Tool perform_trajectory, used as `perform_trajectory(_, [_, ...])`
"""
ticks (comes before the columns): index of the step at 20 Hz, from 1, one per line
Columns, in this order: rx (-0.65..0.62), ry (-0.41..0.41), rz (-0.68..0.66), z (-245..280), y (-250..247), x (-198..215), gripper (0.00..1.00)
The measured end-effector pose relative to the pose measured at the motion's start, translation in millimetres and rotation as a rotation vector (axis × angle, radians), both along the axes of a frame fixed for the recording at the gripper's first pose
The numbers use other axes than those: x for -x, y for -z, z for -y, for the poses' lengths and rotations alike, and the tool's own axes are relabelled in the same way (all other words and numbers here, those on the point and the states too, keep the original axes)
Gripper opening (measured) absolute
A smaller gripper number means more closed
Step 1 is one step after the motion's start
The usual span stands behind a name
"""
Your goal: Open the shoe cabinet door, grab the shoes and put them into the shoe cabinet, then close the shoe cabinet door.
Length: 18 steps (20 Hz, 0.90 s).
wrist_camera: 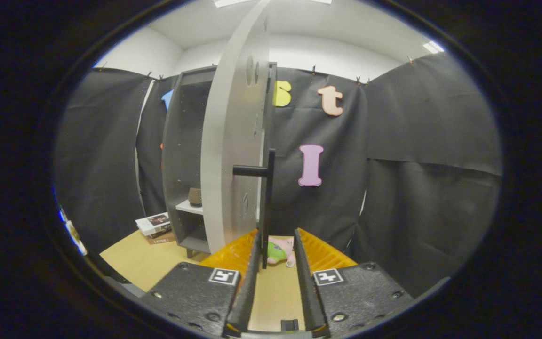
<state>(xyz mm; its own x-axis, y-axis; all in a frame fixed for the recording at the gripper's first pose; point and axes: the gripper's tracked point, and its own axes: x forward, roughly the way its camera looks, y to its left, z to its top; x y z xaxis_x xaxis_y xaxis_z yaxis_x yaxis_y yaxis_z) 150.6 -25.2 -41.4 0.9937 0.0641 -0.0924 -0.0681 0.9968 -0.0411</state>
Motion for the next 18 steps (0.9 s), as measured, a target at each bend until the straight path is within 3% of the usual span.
perform_trajectory(5, [-0.014, 0.068, 0.023, 12, -4, 41, 0.95])
perform_trajectory(9, [0.010, 0.096, 0.041, 2, 3, 75, 1.00])
perform_trajectory(13, [-0.046, -0.010, -0.004, -65, 41, 91, 1.00])
perform_trajectory(18, [-0.035, -0.118, -0.127, -149, 118, 71, 1.00])
